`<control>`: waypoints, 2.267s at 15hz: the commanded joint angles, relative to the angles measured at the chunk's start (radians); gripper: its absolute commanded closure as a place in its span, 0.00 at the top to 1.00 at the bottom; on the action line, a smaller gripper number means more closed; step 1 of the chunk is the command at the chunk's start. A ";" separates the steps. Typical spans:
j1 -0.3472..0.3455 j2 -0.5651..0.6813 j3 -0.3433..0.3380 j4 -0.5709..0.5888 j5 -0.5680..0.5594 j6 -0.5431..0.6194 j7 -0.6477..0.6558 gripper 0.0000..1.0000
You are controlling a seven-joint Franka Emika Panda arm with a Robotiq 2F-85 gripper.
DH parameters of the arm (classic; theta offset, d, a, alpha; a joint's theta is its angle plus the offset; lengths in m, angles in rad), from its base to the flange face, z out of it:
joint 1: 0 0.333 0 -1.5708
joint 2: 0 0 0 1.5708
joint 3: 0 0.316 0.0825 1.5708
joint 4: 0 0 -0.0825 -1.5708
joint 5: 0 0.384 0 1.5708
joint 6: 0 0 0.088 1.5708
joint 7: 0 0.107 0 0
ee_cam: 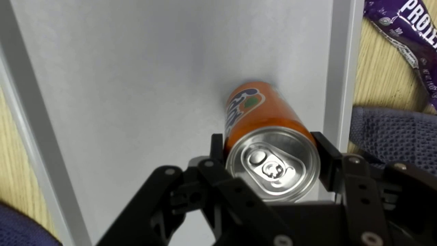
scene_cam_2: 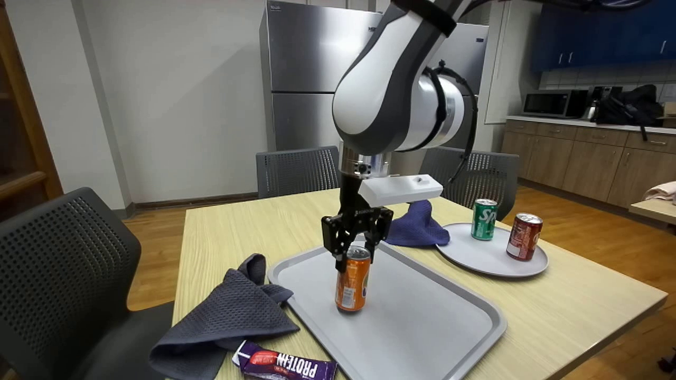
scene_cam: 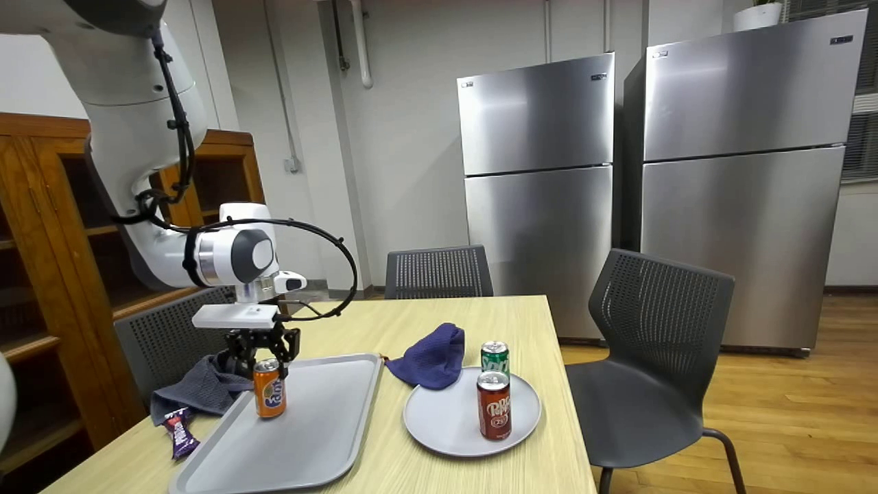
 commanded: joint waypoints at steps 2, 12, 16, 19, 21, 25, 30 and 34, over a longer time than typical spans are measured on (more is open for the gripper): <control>0.021 -0.008 -0.018 0.005 -0.032 0.011 0.019 0.38; 0.023 -0.013 -0.022 -0.004 -0.051 0.015 0.015 0.99; 0.009 -0.025 -0.010 -0.007 -0.036 0.002 -0.006 1.00; 0.005 -0.049 -0.013 -0.013 -0.036 -0.008 -0.004 1.00; -0.002 -0.069 -0.014 -0.017 -0.032 -0.012 -0.008 1.00; 0.001 -0.109 -0.041 -0.024 -0.055 -0.013 0.024 1.00; -0.022 -0.146 -0.092 -0.020 -0.050 -0.026 0.054 1.00; -0.052 -0.166 -0.138 -0.031 -0.045 -0.028 0.078 1.00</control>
